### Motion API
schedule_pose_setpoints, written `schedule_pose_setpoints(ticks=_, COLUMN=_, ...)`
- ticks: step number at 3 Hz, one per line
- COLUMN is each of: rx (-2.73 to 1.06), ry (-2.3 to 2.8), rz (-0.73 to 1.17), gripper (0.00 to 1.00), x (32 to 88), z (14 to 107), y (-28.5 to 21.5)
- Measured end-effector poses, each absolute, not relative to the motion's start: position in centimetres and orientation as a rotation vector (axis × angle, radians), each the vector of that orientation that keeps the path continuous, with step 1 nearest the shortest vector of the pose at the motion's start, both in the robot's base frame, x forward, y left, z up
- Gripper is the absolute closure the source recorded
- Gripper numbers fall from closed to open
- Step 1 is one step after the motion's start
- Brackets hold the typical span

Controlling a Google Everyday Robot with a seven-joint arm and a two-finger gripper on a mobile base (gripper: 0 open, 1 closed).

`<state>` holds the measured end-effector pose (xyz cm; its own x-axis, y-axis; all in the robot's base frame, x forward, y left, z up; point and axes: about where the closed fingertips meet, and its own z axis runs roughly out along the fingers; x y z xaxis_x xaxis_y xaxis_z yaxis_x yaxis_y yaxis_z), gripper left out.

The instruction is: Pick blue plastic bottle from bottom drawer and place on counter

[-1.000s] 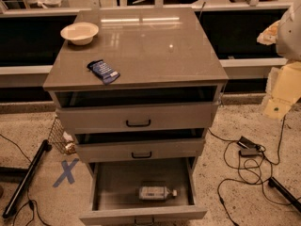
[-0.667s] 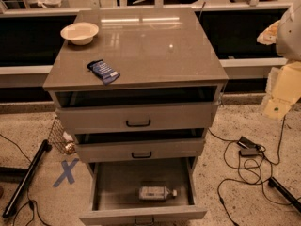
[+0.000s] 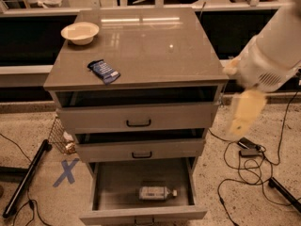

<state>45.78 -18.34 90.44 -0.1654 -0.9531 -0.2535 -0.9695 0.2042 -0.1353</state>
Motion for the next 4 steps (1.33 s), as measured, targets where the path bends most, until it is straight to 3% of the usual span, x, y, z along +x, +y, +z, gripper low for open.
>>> schedule_pose_setpoints(ticks=1, rx=-1.823, ry=2.147, rz=0.234, gripper=0.0, x=44.4, z=83.0, y=-14.1)
schedule_pose_setpoints(ticks=3, rx=-1.86, ry=2.151, rz=0.307, gripper=0.0, x=44.7, z=78.9, y=-12.4)
schedule_pose_setpoints(ticks=4, rx=-1.877, ry=2.205, rz=0.455, gripper=0.0, x=44.4, z=71.5, y=-10.9)
